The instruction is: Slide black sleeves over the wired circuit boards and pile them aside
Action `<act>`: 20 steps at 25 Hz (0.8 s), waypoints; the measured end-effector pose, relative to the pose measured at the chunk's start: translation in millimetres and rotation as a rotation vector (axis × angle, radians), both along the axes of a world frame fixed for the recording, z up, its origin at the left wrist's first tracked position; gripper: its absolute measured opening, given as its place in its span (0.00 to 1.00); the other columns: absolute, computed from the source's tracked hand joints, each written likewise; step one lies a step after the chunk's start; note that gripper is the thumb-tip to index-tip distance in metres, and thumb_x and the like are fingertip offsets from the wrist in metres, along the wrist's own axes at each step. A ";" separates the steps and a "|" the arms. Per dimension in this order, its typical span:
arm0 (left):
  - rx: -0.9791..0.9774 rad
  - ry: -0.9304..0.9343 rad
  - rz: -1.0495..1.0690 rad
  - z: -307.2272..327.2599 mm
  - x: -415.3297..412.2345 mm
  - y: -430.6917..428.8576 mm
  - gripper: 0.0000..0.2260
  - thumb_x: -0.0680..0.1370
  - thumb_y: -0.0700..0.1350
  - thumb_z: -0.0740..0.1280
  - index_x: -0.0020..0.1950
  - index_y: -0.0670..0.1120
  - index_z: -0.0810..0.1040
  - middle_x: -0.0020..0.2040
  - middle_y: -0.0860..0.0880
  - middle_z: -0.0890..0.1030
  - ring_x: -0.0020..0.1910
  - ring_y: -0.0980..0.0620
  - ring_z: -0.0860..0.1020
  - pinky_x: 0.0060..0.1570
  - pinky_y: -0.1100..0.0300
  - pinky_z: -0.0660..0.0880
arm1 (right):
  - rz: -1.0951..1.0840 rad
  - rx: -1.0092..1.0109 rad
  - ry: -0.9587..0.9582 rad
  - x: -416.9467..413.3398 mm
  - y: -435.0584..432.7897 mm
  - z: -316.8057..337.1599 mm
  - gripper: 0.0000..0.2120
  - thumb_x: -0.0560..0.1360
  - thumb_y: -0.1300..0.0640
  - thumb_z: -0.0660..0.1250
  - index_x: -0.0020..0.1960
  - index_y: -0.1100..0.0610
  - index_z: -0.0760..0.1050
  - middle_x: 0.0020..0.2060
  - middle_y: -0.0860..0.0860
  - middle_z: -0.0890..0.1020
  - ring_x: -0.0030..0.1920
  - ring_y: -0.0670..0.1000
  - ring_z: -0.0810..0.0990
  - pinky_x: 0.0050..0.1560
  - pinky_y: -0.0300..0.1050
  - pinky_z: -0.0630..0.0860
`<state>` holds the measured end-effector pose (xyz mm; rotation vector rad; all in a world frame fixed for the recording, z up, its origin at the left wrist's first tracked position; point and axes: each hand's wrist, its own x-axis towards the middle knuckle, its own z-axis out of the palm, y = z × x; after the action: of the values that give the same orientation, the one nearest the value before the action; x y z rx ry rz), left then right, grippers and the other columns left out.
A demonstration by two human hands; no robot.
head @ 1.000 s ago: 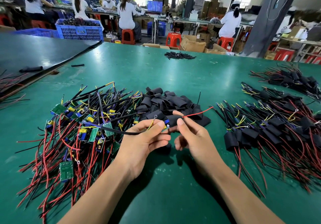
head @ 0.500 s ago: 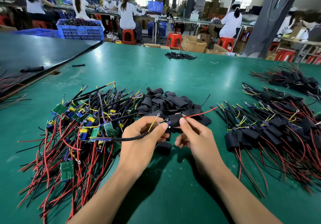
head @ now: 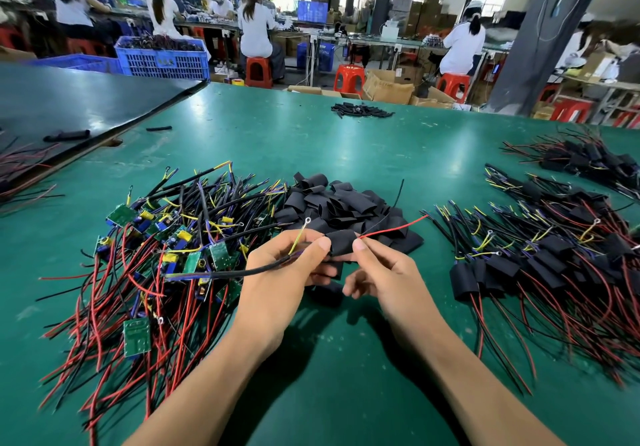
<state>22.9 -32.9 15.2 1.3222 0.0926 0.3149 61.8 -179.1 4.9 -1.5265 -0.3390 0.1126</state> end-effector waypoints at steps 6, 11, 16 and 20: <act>-0.241 0.131 -0.139 3.1 0.8 -0.8 0.09 0.79 0.42 0.66 0.56 0.40 0.80 0.41 0.40 0.82 0.34 0.47 0.80 0.36 0.59 0.80 | 0.042 0.047 0.047 2.3 -5.0 1.3 0.11 0.81 0.52 0.64 0.51 0.53 0.84 0.45 0.53 0.86 0.31 0.48 0.76 0.35 0.39 0.74; -0.364 0.187 -0.196 8.1 1.4 -1.0 0.20 0.76 0.46 0.68 0.61 0.33 0.77 0.43 0.40 0.82 0.30 0.53 0.79 0.33 0.62 0.79 | 0.103 0.238 0.097 3.8 -5.4 1.9 0.16 0.74 0.49 0.72 0.61 0.48 0.81 0.42 0.52 0.82 0.31 0.50 0.74 0.33 0.38 0.73; -0.488 0.258 -0.224 9.1 2.9 -0.2 0.17 0.71 0.48 0.71 0.56 0.41 0.76 0.34 0.47 0.81 0.28 0.55 0.79 0.30 0.64 0.78 | 0.106 0.239 0.072 -0.7 -0.1 1.1 0.15 0.73 0.47 0.72 0.59 0.48 0.83 0.42 0.48 0.83 0.30 0.50 0.77 0.35 0.41 0.75; -0.513 0.267 -0.246 7.0 3.3 1.3 0.14 0.72 0.49 0.71 0.51 0.43 0.76 0.33 0.49 0.79 0.27 0.55 0.77 0.30 0.63 0.77 | 0.100 0.218 0.069 -2.0 2.9 -0.1 0.15 0.73 0.48 0.70 0.58 0.48 0.83 0.42 0.49 0.85 0.29 0.50 0.77 0.35 0.41 0.75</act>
<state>26.1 -31.6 22.2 0.8459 0.2177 -0.0965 59.8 -176.2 4.8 -1.2872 -0.3612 0.2005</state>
